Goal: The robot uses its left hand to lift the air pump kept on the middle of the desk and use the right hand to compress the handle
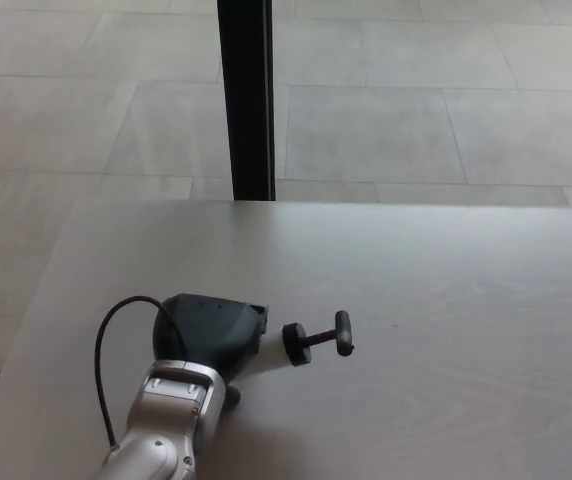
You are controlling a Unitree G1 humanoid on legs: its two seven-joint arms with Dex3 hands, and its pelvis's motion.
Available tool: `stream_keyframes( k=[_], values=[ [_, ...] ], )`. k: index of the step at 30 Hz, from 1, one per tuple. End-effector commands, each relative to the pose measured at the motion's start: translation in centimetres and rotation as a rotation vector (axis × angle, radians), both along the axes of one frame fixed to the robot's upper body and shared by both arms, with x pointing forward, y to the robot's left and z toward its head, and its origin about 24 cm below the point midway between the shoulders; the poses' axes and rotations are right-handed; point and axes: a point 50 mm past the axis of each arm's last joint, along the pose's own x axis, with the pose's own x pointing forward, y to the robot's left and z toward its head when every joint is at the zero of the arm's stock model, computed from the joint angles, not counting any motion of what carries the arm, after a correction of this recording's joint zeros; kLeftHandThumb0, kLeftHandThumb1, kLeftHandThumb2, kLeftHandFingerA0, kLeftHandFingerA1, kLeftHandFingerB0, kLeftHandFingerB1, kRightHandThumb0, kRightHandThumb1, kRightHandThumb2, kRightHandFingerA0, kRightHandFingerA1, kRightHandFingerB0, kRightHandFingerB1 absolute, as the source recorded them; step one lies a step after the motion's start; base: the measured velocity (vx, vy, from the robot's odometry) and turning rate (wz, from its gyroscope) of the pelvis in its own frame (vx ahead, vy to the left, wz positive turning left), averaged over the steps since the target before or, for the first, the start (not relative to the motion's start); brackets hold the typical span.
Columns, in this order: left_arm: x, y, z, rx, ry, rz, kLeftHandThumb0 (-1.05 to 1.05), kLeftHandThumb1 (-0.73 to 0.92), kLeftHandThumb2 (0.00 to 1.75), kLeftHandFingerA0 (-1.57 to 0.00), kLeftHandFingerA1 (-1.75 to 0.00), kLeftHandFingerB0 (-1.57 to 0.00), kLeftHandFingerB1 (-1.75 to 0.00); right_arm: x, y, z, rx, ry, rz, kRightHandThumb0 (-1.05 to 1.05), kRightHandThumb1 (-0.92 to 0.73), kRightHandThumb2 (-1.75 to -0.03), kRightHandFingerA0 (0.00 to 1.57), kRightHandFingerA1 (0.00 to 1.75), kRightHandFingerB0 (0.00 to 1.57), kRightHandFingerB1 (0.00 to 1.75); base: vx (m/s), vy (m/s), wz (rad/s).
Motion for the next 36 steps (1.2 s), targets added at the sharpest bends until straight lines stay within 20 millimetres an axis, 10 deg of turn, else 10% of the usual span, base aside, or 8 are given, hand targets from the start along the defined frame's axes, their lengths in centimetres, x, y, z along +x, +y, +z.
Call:
stream_keyframes(
  k=[1,5,13,20,21,23,31,36],
  values=[
    [0.4,-0.3,-0.3,-0.124,0.353,0.109,-0.81,0.51,0.95,-0.04,-0.57,0.0,-0.38,-0.5,-0.2,-0.6,0.016,0.03,-0.004,-0.87,-0.87,-1.21,0.0,0.2,0.04,0.27,0.0,0.0,0.0],
    [0.9,-0.1,0.8,-0.154,0.437,0.107,-0.99,0.7,0.62,0.0,0.0,0.0,0.0,-0.7,-0.4,-0.7,0.01,0.024,-0.001,-0.87,-0.87,-1.22,0.0,0.2,0.03,0.27,0.0,0.0,0.0],
    [1.2,0.8,1.7,-0.175,0.504,0.124,-1.04,0.57,0.93,0.0,0.0,0.0,0.0,-0.9,-0.7,-1.1,-0.006,0.037,-0.013,-0.83,-0.92,-0.79,0.0,0.27,0.07,0.27,0.0,0.0,0.0],
    [0.9,1.9,2.7,-0.222,0.494,0.104,-1.05,0.78,0.64,0.0,0.0,0.0,0.0,-1.0,-0.8,-1.2,-0.014,0.049,0.002,-0.86,-0.86,-1.21,0.0,0.18,0.05,0.27,0.0,0.0,0.0],
    [0.8,2.4,3.1,-0.292,0.452,0.08,-1.03,0.6,1.07,0.0,-0.15,0.0,0.0,-1.1,-0.9,-1.2,-0.013,0.044,0.006,-0.82,-0.92,-0.83,0.0,0.24,0.07,0.28,0.0,0.0,0.0],
    [0.6,4.4,4.5,-0.564,0.36,0.064,-1.0,0.61,1.03,0.0,-0.14,0.0,0.0,-1.2,-1.1,-1.3,-0.017,0.053,-0.007,-0.89,-0.85,-1.22,0.0,0.17,0.11,0.3,0.0,0.0,0.0],
    [0.0,12.6,9.4,-1.171,0.067,0.093,-0.97,0.76,1.13,0.0,-0.08,0.0,-0.04,-2.6,-3.4,-1.7,0.011,0.092,-0.064,-0.86,-0.92,-0.82,0.0,0.17,0.13,0.27,0.0,0.0,0.0],
    [-5.8,24.9,13.1,-1.5,-0.278,0.144,-0.93,0.77,1.13,0.0,-0.18,-0.03,-0.11,-5.5,-7.3,-3.3,0.066,0.121,-0.194,-0.86,-0.87,-1.22,0.0,0.18,0.06,0.3,0.0,0.0,0.0]
  ],
)
